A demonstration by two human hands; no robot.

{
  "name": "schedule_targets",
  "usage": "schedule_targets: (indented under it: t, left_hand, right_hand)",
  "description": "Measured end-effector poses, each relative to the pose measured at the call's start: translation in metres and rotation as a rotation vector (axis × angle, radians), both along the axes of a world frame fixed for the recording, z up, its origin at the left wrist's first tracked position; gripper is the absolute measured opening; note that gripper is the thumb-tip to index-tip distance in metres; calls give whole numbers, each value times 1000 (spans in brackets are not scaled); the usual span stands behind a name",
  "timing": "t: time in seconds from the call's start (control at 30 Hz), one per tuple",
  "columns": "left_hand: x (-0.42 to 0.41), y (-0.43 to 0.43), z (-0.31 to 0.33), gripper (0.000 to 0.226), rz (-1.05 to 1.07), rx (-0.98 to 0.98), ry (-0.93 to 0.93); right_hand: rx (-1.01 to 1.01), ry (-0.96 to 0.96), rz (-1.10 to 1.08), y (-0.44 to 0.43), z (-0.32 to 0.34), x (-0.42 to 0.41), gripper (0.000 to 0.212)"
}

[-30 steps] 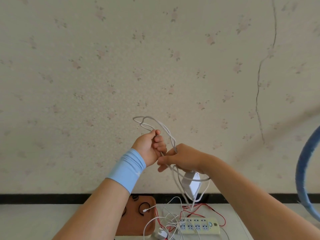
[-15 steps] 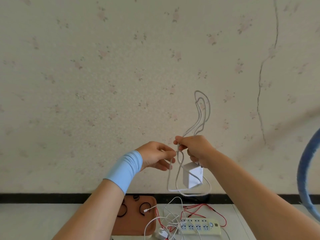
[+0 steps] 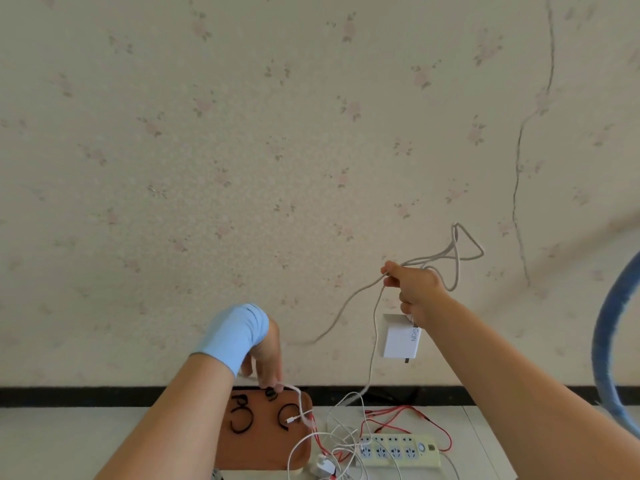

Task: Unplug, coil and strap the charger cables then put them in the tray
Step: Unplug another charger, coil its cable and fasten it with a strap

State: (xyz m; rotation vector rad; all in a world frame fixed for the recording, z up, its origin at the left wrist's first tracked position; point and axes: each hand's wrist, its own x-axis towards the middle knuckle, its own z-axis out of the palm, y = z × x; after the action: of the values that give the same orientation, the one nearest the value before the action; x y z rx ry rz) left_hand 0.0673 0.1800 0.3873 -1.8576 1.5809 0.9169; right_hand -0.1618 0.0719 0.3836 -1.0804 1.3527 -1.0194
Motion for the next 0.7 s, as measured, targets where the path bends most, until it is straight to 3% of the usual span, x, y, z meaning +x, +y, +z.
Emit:
schedule_targets:
  t: [0.07, 0.13, 0.23, 0.3, 0.37, 0.43, 0.53, 0.7]
  left_hand:
    - [-2, -2, -7, 38, 67, 4, 7]
    - [-6, -8, -8, 38, 163, -156, 100]
    - [-15, -22, -12, 32, 185, -638, 61]
    - [-24, -28, -15, 34, 311, -905, 348]
    - [-35, -26, -13, 39, 420, -885, 812]
    - [-49, -22, -12, 49, 363, -732, 1033]
    - [-57, -18, -15, 42, 254, -686, 918]
    - [-51, -20, -16, 24, 366, -718, 928]
  right_hand:
    - [12, 19, 71, 1, 1, 0, 23]
    - [40, 43, 168, 4, 2, 3, 23]
    - [79, 75, 286, 10, 1, 10, 22]
    - [83, 62, 353, 13, 2, 14, 21]
    - [92, 15, 403, 17, 4, 18, 20]
    - [104, -58, 433, 19, 7, 19, 20]
    - [125, -153, 469, 18, 12, 16, 18]
    - [70, -97, 460, 17, 15, 8, 21]
